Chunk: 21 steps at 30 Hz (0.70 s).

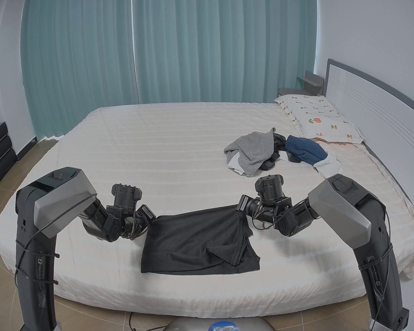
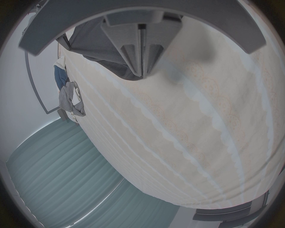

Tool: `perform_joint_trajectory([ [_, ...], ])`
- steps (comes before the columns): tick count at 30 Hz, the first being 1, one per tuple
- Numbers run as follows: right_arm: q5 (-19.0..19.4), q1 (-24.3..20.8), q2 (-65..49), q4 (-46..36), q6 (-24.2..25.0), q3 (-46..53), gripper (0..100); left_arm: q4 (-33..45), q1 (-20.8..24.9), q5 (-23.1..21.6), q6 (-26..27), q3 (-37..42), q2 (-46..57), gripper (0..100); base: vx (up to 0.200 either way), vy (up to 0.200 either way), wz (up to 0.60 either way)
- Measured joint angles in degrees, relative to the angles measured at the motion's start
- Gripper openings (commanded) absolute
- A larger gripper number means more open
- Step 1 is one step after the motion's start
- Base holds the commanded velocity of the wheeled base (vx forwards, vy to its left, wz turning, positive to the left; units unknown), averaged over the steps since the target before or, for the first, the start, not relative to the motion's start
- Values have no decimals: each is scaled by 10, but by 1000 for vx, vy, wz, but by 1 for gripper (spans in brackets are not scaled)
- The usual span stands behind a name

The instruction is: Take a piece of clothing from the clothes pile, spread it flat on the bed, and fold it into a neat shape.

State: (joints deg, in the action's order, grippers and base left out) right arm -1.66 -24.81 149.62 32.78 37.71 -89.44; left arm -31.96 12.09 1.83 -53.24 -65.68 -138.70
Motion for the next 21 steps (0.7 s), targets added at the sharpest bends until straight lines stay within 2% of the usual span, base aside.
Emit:
perform_joint_trajectory([
  [1,0,0,0,-2,0,0,0,0,0,0,0,0,0,0,0,0,0],
  [2,0,-1,-1,-3,-1,0,0,1,0,0,0,0,0,100,0,0,0],
  [5,0,-1,-2,-4,-2,1,0,2,0,-1,0,1,0,100,0,0,0],
  [6,0,-1,-2,-3,-2,3,100,3,0,-1,0,1,0,100,0,0,0],
  [13,2,-6,-15,16,-18,39,100,3,1,-3,0,2,1,100,0,0,0],
  [21,37,-10,-87,64,-19,192,100,3,-2,-11,-1,10,6,100,0,0,0],
])
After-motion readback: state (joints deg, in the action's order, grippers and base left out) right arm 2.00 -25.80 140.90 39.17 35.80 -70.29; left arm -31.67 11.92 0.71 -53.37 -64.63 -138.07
